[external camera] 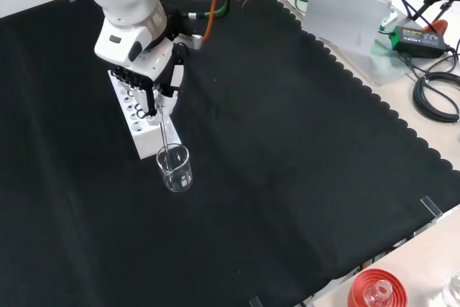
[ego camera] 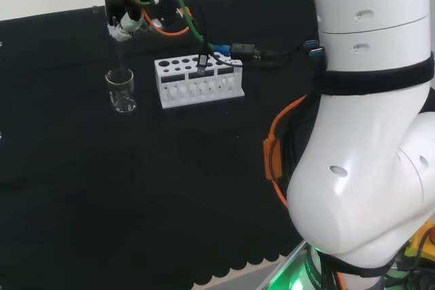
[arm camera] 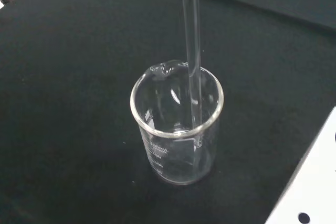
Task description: Stir in the beaker to the left of the white test tube rack with the glass rod.
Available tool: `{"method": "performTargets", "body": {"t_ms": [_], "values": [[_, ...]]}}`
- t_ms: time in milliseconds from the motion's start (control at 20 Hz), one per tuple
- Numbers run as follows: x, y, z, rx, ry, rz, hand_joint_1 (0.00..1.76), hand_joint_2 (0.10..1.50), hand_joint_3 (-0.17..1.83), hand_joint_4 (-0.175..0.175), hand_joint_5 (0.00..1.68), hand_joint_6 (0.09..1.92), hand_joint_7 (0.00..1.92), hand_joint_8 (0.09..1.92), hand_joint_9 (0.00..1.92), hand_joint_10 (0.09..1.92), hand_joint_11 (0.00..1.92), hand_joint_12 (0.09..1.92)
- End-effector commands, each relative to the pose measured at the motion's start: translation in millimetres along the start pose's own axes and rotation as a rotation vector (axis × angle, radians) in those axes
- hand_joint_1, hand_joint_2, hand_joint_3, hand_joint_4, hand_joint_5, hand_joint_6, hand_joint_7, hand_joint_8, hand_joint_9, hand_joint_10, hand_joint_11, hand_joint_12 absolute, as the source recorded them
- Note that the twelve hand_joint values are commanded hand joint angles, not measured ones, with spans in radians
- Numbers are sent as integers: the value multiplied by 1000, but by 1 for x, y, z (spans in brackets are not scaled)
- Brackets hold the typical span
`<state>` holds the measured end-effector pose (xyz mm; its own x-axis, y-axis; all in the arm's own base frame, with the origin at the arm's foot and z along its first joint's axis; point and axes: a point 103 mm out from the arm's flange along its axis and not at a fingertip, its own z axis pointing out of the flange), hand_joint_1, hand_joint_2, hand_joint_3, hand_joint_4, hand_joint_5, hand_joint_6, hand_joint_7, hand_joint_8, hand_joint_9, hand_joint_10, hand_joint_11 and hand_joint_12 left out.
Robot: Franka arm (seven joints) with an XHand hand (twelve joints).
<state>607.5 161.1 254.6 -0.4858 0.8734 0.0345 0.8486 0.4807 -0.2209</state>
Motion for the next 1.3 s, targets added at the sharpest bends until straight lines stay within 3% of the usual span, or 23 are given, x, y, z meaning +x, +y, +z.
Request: {"method": "performTargets", "body": {"t_ms": [50,700,1000,1300], "values": [[-2,-13,0,1,-15,3,1230,1044,-175,-175,1387,324,1734,392,1838,379,1657,750],[22,-27,-1,-10,-29,-17,1229,1043,-175,-175,1386,327,1735,392,1838,380,1656,751],[28,-15,-1,18,-18,-15,1229,1043,-175,-175,1386,327,1736,392,1838,380,1656,750],[25,-9,-2,7,-9,-22,1229,1043,-175,-175,1386,327,1736,391,1838,380,1655,750]]}}
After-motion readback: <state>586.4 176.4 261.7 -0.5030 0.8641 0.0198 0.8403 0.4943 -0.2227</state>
